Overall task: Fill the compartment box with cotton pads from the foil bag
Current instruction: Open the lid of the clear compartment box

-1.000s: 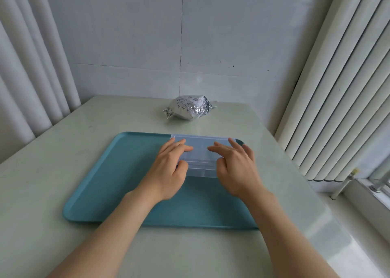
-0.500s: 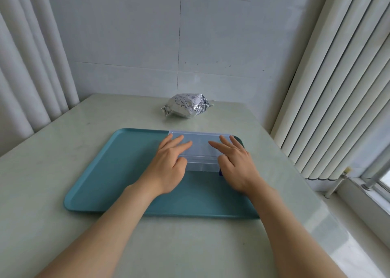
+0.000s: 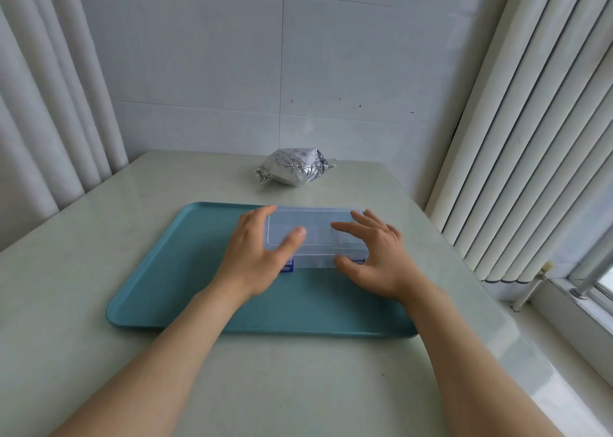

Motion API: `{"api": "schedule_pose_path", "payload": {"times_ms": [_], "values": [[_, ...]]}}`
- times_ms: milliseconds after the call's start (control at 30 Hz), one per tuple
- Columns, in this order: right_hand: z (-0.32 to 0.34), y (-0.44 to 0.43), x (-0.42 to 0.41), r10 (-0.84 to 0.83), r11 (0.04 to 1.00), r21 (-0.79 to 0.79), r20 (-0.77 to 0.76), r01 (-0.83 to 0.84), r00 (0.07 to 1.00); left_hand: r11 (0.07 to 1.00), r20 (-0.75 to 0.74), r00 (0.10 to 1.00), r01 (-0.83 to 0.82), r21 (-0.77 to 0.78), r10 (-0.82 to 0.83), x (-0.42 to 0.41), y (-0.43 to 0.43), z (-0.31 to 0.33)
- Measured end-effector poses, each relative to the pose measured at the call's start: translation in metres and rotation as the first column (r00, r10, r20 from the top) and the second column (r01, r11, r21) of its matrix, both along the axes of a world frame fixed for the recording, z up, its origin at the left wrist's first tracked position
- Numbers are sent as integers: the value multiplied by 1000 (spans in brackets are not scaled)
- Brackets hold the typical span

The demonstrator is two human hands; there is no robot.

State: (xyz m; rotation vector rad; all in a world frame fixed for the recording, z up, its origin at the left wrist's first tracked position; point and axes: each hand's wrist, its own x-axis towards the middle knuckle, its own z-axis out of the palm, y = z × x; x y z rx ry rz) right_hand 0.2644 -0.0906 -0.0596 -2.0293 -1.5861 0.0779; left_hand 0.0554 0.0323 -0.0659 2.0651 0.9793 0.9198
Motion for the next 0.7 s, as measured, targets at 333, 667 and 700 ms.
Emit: {"api": "schedule_pose_path", "payload": {"times_ms": [333, 667, 700], "values": [[16, -19, 2, -59, 926, 371, -57, 76, 997, 964, 220, 962, -106, -245, 162, -3, 0, 5], [24, 0, -1, -68, 544, 750, -408, 377, 910, 984, 94, 995, -14, -180, 31, 1, -5, 4], [22, 2, 2, -113, 533, 751, -393, 389, 913, 987, 25, 1000, 8, -161, -4, 2, -3, 0]]}}
